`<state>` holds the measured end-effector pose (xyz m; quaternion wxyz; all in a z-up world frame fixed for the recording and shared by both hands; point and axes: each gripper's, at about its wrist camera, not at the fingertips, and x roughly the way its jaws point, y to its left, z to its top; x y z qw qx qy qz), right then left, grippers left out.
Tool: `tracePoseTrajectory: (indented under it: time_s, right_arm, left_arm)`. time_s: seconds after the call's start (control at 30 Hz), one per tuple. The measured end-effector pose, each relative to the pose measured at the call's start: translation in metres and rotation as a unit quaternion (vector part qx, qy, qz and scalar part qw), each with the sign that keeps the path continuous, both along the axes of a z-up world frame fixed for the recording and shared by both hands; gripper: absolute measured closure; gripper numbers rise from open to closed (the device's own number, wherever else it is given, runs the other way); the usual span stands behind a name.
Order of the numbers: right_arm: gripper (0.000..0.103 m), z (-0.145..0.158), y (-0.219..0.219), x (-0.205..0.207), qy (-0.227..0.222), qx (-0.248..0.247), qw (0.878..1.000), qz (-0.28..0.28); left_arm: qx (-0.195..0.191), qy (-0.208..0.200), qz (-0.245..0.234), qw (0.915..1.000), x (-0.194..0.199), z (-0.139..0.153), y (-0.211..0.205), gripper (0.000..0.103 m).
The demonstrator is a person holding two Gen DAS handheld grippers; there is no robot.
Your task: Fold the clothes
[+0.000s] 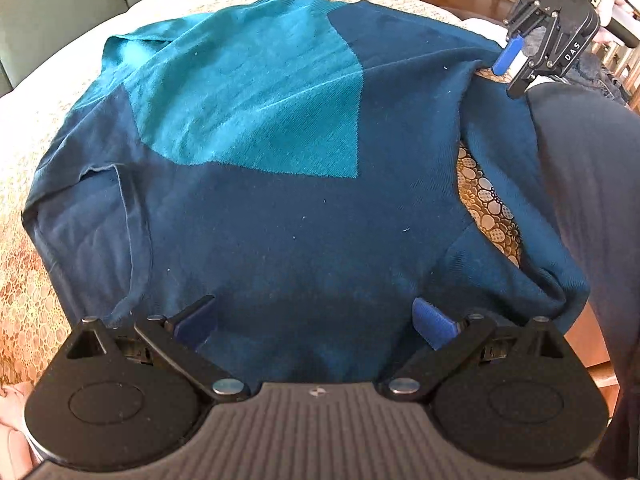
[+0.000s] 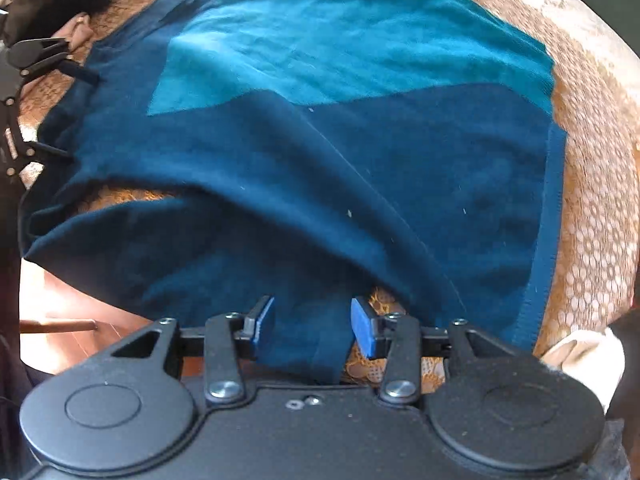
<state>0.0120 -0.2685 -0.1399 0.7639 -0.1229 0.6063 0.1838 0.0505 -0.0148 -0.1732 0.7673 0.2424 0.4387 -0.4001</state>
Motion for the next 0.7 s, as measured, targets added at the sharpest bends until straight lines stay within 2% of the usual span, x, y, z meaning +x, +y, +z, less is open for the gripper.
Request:
tracePoseTrajectory:
  time_s: [0.13, 0.27, 0.43, 0.53, 0.7]
  right_arm:
    - [0.0, -0.009, -0.004, 0.0, 0.005, -0.01, 1.0, -0.019]
    - [0.0, -0.016, -0.006, 0.0, 0.005, -0.011, 0.999, -0.032]
    - [0.0, -0.016, -0.008, -0.004, 0.002, -0.001, 0.999, -0.043]
    - [0.0, -0.005, -0.01, -0.014, -0.004, 0.018, 0.999, -0.04]
    - [0.0, 0.019, -0.013, -0.032, -0.013, 0.055, 0.998, -0.033]
  left_arm:
    - [0.0, 0.004, 0.01, 0.9999, 0.0, 0.0, 0.0, 0.0]
    - [0.017, -0.022, -0.001, 0.9996, -0.007, 0.006, -0.004, 0.0]
    - [-0.001, -0.047, 0.002, 0.9989, -0.012, 0.02, -0.004, 0.0]
    - [-0.01, -0.057, -0.001, 0.9983, -0.018, 0.028, -0.005, 0.0]
    - [-0.004, -0.081, -0.014, 0.9966, -0.027, 0.032, -0.009, 0.0]
